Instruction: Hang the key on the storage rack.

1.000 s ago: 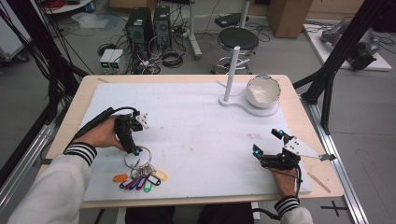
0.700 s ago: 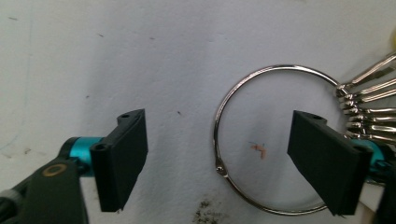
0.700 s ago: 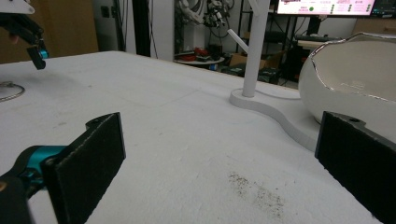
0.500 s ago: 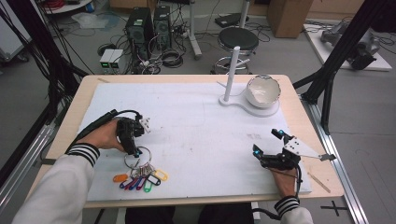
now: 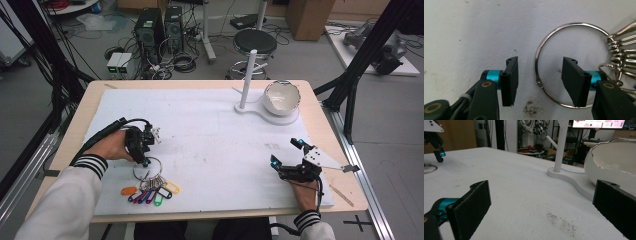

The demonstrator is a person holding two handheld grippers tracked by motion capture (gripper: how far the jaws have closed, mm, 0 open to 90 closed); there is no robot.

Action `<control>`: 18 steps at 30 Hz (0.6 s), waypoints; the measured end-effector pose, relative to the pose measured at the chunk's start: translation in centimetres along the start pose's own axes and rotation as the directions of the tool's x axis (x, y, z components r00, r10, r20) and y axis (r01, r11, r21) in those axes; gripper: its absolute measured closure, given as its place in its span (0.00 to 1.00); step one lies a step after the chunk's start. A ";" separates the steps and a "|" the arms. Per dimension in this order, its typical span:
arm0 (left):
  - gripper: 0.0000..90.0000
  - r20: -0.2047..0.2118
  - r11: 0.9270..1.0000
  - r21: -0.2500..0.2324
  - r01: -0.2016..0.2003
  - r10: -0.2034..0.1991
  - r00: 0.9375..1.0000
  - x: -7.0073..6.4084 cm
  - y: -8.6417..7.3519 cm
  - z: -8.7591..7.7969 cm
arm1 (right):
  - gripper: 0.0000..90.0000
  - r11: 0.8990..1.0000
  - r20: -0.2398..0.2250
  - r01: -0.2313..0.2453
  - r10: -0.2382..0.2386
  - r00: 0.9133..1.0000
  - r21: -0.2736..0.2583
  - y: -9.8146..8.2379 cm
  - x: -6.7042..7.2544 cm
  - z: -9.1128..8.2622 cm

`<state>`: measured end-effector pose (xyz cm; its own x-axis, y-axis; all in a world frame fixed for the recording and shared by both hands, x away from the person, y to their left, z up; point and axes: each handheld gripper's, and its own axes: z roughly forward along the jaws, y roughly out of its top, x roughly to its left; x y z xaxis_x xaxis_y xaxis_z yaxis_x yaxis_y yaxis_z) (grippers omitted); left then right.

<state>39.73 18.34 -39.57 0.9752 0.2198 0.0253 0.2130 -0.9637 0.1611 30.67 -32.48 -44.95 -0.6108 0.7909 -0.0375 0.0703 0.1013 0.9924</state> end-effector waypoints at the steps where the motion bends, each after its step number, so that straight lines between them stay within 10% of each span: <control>1: 0.54 -0.002 1.000 -0.003 0.007 -0.007 1.000 0.0 0.0 0.0 | 0.01 1.000 0.000 0.000 0.000 1.000 0.000 0.0 0.0 0.0; 18: 0.67 0.000 0.999 0.035 0.015 -0.015 1.000 0.1 0.3 0.4 | 0.01 1.000 0.000 -0.001 0.001 1.000 0.000 0.0 0.0 0.0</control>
<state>39.88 18.04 -39.90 0.9720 0.2339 0.0227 0.2293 -0.9650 0.1272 30.66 -32.48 -44.95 -0.6104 0.7913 -0.0366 0.0712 0.1008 0.9924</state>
